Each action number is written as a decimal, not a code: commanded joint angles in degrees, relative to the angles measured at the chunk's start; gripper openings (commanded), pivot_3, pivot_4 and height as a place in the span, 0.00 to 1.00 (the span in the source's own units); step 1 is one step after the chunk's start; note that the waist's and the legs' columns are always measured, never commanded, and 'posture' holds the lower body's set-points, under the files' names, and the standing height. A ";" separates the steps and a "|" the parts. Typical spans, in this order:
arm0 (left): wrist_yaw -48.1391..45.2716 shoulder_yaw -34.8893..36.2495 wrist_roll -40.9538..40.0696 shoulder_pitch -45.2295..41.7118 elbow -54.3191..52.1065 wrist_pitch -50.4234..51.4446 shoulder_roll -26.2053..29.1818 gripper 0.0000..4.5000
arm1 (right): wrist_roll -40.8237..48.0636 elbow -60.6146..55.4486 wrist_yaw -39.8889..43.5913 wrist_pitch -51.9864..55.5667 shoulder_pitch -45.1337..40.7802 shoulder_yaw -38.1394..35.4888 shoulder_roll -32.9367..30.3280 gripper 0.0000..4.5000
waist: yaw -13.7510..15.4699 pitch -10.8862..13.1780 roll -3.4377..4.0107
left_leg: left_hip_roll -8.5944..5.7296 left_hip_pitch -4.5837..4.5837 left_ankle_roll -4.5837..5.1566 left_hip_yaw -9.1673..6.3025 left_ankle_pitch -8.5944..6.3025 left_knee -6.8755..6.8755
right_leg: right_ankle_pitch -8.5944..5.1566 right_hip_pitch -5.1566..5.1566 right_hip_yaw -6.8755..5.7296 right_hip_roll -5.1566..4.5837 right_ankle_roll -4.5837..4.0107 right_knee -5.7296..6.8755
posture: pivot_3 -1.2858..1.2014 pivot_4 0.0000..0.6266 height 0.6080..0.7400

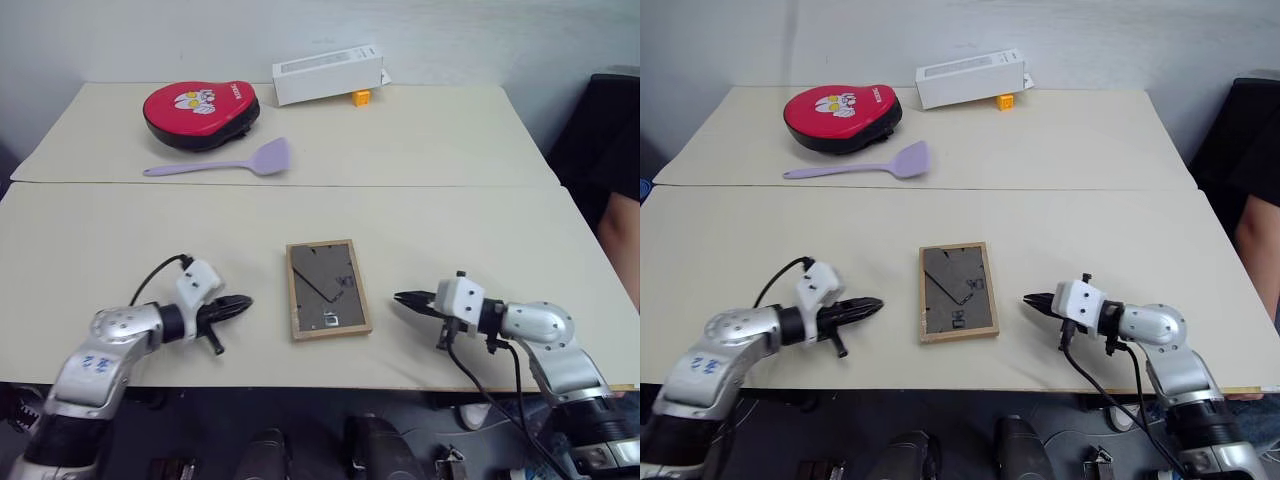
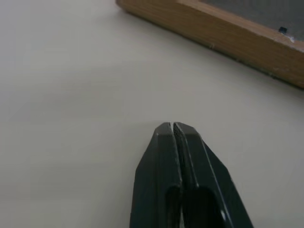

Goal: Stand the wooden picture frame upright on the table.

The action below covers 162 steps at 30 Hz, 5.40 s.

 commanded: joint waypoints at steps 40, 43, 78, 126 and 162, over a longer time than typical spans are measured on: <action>13.61 7.30 -47.75 -17.80 20.93 59.97 3.57 0.96 | -4.56 -9.00 1.11 9.45 -4.74 8.82 -0.10 0.00 | 0.02 -0.04 -0.03 | -0.07 -0.14 -0.04 -0.27 0.03 0.22 | -0.02 -0.09 -0.10 -0.05 -0.03 0.32 | 0.52 0.24 1.00; 23.63 9.26 -48.60 -18.38 21.46 59.97 -3.40 0.96 | -5.32 -9.77 0.89 11.27 -4.45 9.79 0.42 0.00 | 0.52 -0.09 0.05 | -0.08 -0.11 -0.04 -0.29 0.03 0.41 | -0.02 -0.01 -0.12 -0.06 -0.02 0.34 | 0.52 0.24 1.00; 34.65 3.00 -66.51 -14.71 11.30 40.97 -4.75 0.28 | 13.53 -18.15 4.66 18.00 2.92 -4.96 -3.91 0.20 | 1.00 -0.07 -0.01 | -0.07 -0.08 -0.25 -0.36 -0.05 0.81 | -0.02 0.17 -0.27 0.04 -0.02 0.20 | 0.52 0.24 1.00; -10.84 -6.77 -20.73 -13.20 8.02 18.27 -1.92 0.28 | 23.72 -20.51 1.07 41.52 -18.01 6.31 10.10 0.99 | 0.06 -0.01 0.15 | -0.01 -0.85 -0.07 -0.75 -0.08 0.79 | -0.02 -0.28 -0.55 -0.05 -0.03 -0.05 | 0.52 0.24 1.00; 1.05 -11.27 -74.21 -33.54 36.45 59.97 9.68 0.28 | -19.09 12.61 -7.33 -48.44 -18.23 -3.41 2.39 0.99 | -0.36 0.07 0.08 | -0.05 -0.76 -0.14 -0.68 -0.03 0.83 | -0.01 -0.29 -0.46 0.00 0.00 0.33 | 0.52 0.24 1.00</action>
